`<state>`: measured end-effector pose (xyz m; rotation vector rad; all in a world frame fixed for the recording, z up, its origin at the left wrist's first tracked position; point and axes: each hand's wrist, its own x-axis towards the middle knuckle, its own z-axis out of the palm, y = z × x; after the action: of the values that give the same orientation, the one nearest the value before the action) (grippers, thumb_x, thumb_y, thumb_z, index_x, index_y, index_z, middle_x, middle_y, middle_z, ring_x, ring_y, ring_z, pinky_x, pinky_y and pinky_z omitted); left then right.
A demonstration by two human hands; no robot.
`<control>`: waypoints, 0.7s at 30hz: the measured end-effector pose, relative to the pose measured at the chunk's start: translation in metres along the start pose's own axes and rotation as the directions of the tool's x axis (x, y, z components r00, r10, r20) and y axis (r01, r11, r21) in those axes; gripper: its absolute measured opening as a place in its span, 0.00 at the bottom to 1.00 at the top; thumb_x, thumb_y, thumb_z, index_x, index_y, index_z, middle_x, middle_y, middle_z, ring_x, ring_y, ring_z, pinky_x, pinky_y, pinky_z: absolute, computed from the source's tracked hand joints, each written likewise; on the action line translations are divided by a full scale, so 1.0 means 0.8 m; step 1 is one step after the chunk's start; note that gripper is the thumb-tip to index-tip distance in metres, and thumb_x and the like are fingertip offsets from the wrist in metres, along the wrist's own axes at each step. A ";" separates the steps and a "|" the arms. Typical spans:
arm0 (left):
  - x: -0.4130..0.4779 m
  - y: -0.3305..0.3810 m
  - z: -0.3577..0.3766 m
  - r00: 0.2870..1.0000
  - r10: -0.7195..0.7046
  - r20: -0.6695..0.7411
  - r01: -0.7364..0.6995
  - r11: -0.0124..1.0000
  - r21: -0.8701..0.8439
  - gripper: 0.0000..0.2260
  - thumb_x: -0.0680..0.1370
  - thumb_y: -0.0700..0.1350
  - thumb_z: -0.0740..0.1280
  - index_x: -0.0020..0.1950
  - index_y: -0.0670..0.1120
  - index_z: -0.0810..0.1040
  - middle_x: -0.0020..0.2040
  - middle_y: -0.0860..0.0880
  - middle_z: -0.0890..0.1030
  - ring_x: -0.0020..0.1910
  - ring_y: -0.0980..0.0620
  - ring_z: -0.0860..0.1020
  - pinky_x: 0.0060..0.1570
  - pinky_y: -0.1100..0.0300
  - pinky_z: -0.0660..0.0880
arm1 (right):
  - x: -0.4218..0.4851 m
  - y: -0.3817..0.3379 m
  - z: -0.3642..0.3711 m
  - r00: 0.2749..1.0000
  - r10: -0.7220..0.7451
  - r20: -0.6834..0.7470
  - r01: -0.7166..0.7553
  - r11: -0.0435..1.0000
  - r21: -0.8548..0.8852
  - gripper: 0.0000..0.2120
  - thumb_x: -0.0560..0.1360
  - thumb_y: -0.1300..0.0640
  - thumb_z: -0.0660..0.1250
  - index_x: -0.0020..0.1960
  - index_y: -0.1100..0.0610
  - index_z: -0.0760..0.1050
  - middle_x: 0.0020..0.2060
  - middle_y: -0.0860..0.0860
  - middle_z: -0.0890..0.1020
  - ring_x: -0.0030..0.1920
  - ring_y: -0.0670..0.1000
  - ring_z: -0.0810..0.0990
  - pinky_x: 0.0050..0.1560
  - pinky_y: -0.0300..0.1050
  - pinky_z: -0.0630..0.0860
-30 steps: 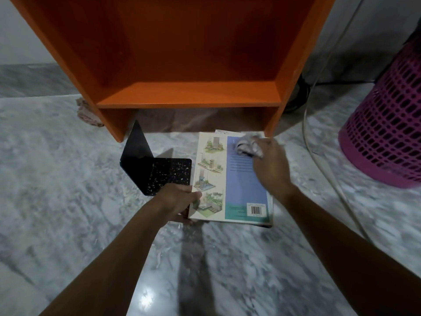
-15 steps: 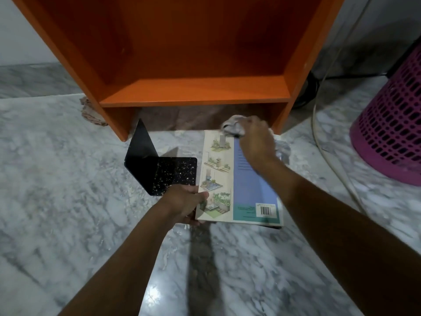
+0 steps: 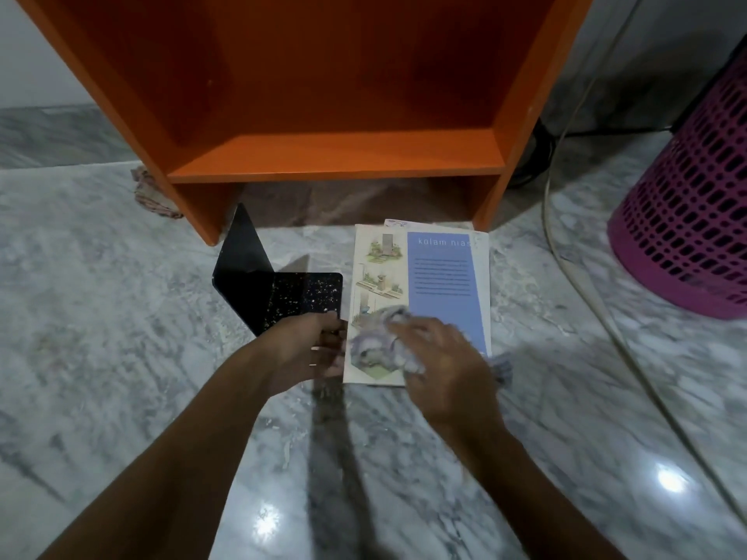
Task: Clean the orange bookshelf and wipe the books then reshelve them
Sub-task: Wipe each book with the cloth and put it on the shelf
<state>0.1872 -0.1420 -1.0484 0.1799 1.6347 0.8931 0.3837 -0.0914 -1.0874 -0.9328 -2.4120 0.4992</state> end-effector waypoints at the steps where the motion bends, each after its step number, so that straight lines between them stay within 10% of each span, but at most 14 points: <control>1: -0.001 0.002 0.001 1.000 0.012 -0.004 -0.012 1.000 0.013 0.13 0.83 0.47 0.61 0.44 0.42 0.79 0.36 0.44 0.79 0.34 0.47 0.76 0.35 0.56 0.76 | 0.005 0.010 -0.009 0.992 0.110 -0.056 -0.110 0.994 0.008 0.25 0.69 0.63 0.68 0.66 0.51 0.77 0.58 0.50 0.80 0.51 0.51 0.77 0.45 0.46 0.78; 6: 0.004 0.007 0.012 0.995 0.099 -0.013 -0.094 0.973 0.212 0.10 0.79 0.47 0.68 0.49 0.40 0.82 0.37 0.44 0.84 0.34 0.47 0.80 0.38 0.55 0.78 | 0.049 0.055 -0.029 0.874 0.467 -0.138 -0.442 0.880 0.174 0.22 0.76 0.63 0.68 0.69 0.53 0.74 0.60 0.50 0.76 0.54 0.54 0.77 0.50 0.53 0.79; 14: 0.025 -0.004 0.013 0.978 0.193 -0.082 -0.164 0.947 0.278 0.09 0.76 0.44 0.72 0.50 0.39 0.82 0.43 0.37 0.84 0.35 0.44 0.81 0.38 0.54 0.79 | 0.128 0.012 0.012 0.967 -0.159 0.199 0.186 0.974 -0.127 0.32 0.72 0.65 0.70 0.72 0.44 0.70 0.65 0.48 0.75 0.59 0.52 0.74 0.47 0.42 0.69; 18: 0.021 -0.004 0.011 0.977 0.198 -0.076 -0.172 0.949 0.265 0.07 0.77 0.43 0.71 0.47 0.39 0.83 0.43 0.32 0.83 0.31 0.46 0.77 0.37 0.55 0.76 | 0.173 0.076 -0.002 0.981 0.196 -0.015 -0.195 0.965 -0.177 0.28 0.74 0.67 0.63 0.69 0.44 0.72 0.63 0.49 0.76 0.59 0.54 0.75 0.48 0.46 0.73; 21: 0.022 -0.003 0.011 0.984 0.158 -0.076 -0.136 0.961 0.240 0.08 0.77 0.46 0.71 0.48 0.41 0.83 0.45 0.36 0.84 0.38 0.44 0.81 0.48 0.51 0.79 | 0.183 0.112 -0.036 0.830 0.524 -0.191 -0.523 0.850 0.058 0.17 0.76 0.60 0.62 0.62 0.47 0.76 0.51 0.48 0.81 0.50 0.55 0.79 0.44 0.42 0.68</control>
<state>0.1911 -0.1296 -1.0635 0.4338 1.8327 0.8283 0.3526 0.0780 -1.0619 -1.5782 -1.9545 0.5671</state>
